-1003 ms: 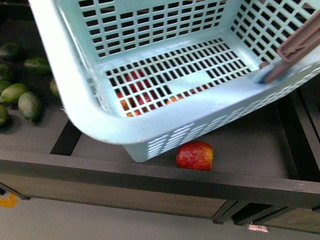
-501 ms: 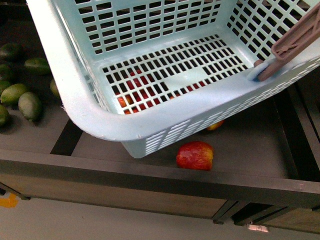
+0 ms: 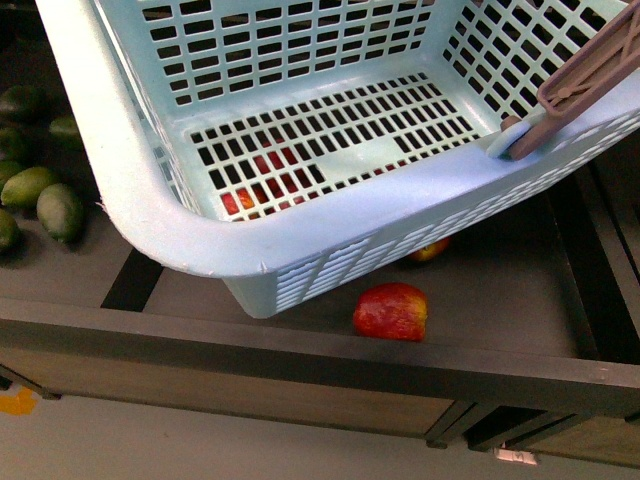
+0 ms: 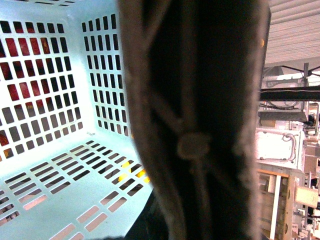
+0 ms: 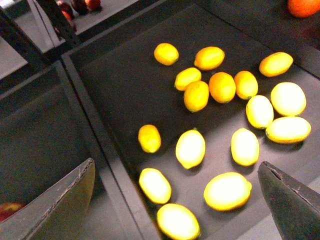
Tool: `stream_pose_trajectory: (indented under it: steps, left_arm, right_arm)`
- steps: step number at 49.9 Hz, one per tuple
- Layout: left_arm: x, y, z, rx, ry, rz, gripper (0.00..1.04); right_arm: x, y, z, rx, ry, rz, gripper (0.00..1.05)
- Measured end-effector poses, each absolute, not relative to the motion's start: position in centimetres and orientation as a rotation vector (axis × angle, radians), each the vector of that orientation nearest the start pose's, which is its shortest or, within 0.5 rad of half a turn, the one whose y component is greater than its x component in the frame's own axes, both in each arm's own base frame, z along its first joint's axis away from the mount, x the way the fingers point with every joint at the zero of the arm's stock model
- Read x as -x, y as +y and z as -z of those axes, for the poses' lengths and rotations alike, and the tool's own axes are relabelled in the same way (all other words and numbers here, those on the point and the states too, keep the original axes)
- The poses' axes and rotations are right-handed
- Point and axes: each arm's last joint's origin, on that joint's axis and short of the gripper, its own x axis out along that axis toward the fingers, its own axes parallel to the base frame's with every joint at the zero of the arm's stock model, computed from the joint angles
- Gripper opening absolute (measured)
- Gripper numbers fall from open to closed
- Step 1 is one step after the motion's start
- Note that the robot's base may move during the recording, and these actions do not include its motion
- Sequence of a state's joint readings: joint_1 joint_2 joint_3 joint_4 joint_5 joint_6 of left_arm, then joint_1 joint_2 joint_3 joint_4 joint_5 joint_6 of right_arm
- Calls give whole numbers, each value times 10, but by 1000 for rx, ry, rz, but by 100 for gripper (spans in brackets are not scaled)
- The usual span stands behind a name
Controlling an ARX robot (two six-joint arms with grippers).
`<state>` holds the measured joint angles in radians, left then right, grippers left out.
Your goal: Pick lemon and mango into basket
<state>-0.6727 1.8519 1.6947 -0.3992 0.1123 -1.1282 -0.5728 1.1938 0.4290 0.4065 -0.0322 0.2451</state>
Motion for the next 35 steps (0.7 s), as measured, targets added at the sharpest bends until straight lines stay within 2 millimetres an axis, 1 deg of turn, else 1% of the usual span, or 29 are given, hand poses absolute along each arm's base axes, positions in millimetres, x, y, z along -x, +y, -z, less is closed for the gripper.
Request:
stream_pose_trajectory:
  steps: [2,5,7,9,10,13,14,19,22,27,31,35]
  left_arm:
    - [-332,-268,-327,883,903,366,4]
    - [-331,-268,-327,883,904,367,4]
    - [-331,-269,-327,884,907,370,4]
    - [-331,-269,-327,884,909,372,4]
    - [-331,-269,-327,884,909,372,4]
    - [-331,-269,-327,884,908,372,4]
    - [-331,-269,-327,884,908,371,4]
    - [-331,-269,-327,883,906,369,4]
    - [-331,-269,-327,884,906,369,4]
    - [-331,-269,-327,883,905,369,4]
    - [-331,-269,-327,884,906,370,4]
    - [-331,-269,-327,884,908,372,4]
  right_arm:
    - [-212,-137,-181,-329,306,585,96]
    - [-228,-149,-170,-334,354,585,96]
    - [-247,-163,-153,-337,414,595,96]
    - [-261,-173,-138,-345,464,603,96]
    - [-270,-180,-127,-358,503,606,96]
    - [-287,-192,-104,-380,577,622,96]
    - [-289,-193,-101,-384,587,624,96]
    - [-312,-209,-68,-449,676,660,96]
    - [-325,-215,-54,-477,694,675,96]
    - [-342,-215,-41,-494,708,676,96]
    - [-350,-214,-33,-505,718,671,96]
    - [-358,-212,-22,-516,734,669,96]
